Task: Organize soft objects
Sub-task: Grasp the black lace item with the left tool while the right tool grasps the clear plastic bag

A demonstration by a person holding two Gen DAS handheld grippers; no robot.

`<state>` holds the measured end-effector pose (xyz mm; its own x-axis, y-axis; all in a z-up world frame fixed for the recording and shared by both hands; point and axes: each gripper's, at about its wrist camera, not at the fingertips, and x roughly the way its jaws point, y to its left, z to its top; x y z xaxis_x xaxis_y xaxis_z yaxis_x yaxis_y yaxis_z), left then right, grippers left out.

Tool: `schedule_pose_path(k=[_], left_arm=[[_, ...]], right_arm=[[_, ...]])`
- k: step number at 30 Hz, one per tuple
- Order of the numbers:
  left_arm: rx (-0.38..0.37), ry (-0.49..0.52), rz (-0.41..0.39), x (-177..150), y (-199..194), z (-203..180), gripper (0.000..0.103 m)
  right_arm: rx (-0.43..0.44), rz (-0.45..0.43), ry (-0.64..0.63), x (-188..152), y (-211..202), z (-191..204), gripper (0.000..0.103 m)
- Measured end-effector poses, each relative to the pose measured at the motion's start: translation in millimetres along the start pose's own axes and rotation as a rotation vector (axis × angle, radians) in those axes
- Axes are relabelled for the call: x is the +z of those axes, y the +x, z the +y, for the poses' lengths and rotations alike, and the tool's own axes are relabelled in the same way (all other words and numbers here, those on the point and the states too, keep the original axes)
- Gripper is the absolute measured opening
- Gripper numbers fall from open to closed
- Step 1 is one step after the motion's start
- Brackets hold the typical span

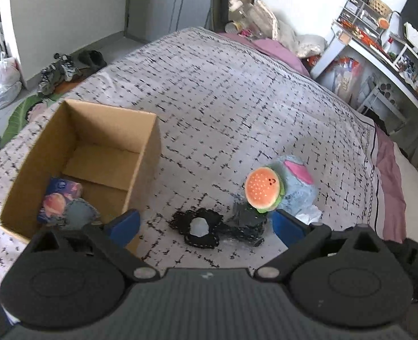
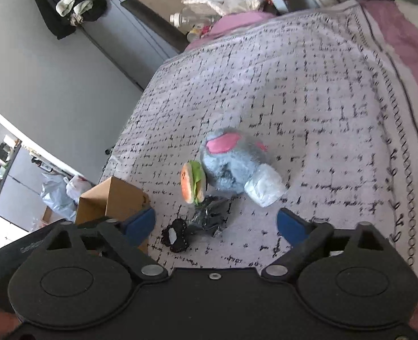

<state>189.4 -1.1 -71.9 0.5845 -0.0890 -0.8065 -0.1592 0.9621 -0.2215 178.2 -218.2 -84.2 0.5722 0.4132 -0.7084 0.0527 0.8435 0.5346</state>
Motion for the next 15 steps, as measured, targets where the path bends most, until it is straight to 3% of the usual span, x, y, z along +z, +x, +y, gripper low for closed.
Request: schedule_pose_path(k=[6,11,15], left_arm=[[0.001,0.014,0.023,-5.2,25.2,-5.9,0.096],[-0.010,-0.006,0.101,-9.8,53.9,-5.4,0.066],[0.014,0.005,0.135,-13.2,74.6,-4.5,0.063]], right_arm=[[-0.049,0.004,0.041,6.6,11.6,-12.7,0.077],[-0.099,-0.007,0.056,15.4,21.0,-22.0,0.078],[-0.104,0.023,0.060,18.9,34.4,-25.9,0.078]])
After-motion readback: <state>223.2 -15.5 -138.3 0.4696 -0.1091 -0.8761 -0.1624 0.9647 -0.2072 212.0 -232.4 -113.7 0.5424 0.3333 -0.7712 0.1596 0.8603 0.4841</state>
